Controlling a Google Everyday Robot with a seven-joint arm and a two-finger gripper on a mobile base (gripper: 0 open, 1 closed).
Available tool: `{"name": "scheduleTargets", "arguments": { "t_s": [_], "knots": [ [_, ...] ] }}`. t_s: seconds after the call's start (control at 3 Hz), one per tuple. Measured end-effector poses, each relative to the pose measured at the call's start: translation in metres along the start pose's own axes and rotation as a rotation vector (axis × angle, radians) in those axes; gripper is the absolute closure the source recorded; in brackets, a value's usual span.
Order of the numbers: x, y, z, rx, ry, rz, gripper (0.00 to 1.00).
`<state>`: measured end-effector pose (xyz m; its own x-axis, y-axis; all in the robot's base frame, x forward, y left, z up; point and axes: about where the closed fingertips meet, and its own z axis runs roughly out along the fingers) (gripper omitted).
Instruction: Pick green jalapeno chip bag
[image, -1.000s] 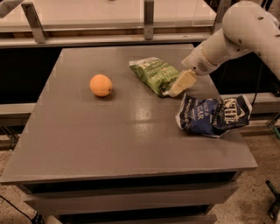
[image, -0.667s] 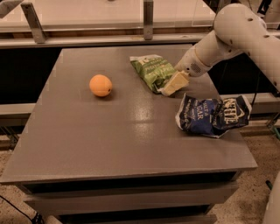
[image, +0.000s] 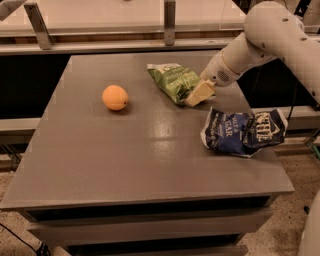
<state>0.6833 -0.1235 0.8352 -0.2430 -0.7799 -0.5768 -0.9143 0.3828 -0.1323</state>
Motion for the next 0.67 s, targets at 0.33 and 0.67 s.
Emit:
{"name": "scheduleTargets", "arguments": {
  "t_s": [0.33,0.67],
  "knots": [
    [0.000,0.000,0.000,0.000,0.000,0.000,1.00],
    [-0.033,0.041,-0.063,-0.010,-0.094,-0.114,1.00]
  ]
}}
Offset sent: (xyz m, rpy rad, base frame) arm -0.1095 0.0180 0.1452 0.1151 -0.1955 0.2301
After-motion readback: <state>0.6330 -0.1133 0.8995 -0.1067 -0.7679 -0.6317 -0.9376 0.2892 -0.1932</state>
